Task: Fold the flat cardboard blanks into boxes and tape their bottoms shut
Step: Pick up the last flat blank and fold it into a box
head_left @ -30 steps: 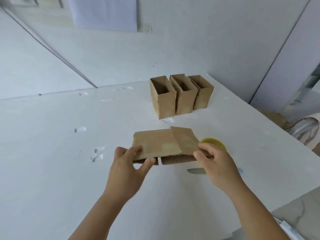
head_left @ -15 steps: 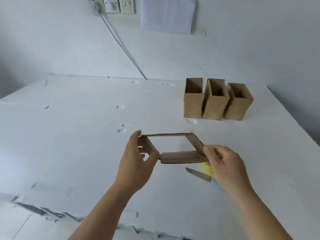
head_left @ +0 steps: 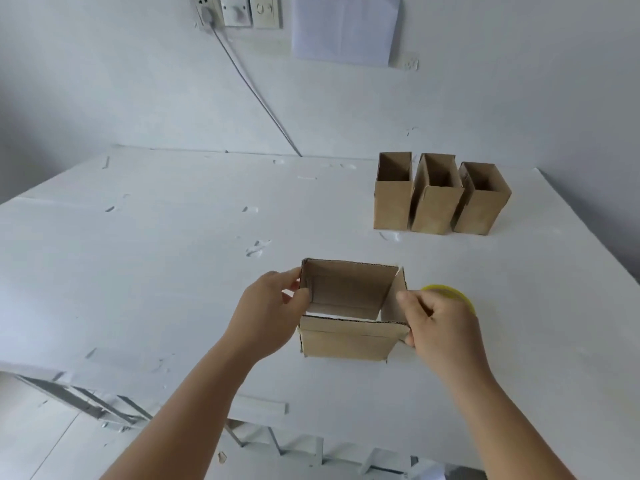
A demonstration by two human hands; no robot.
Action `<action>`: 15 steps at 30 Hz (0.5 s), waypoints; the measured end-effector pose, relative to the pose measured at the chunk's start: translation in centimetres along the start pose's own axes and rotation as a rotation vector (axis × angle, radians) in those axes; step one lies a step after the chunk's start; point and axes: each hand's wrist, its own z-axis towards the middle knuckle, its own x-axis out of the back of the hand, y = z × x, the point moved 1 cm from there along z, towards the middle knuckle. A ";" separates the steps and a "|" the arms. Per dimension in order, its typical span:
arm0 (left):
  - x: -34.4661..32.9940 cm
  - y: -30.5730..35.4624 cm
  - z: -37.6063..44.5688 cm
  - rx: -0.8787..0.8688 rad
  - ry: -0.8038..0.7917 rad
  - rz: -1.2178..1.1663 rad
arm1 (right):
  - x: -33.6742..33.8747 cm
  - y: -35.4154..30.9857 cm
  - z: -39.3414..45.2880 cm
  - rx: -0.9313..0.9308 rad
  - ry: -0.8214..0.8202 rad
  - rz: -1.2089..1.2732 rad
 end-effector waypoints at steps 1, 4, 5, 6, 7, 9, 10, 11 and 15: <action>-0.3 -0.4 0.3 0.003 -0.015 0.015 | -0.4 0.4 0.1 -0.002 0.004 -0.014; -1.1 -1.2 1.1 -0.005 -0.056 0.030 | -1.3 1.4 0.5 0.003 0.026 -0.047; -1.4 -1.4 1.4 -0.006 -0.061 0.011 | -1.4 1.5 0.5 0.014 0.050 -0.052; -1.6 -1.6 1.7 -0.002 -0.062 -0.014 | -1.4 1.6 0.5 0.019 0.063 -0.052; -1.8 -1.7 2.0 0.008 -0.056 -0.053 | -1.5 1.6 0.6 0.014 0.071 -0.035; -2.0 -1.9 2.5 0.043 -0.040 -0.157 | -1.6 1.6 0.6 -0.037 0.084 0.053; -2.0 -1.9 2.6 0.058 -0.035 -0.206 | -1.7 1.7 0.7 -0.056 0.098 0.097; -2.0 -2.0 2.7 0.058 -0.031 -0.229 | -1.8 1.9 0.7 -0.063 0.098 0.126; -2.4 -2.6 1.9 -0.033 -0.049 -0.195 | -2.6 2.5 0.1 0.035 -0.074 0.152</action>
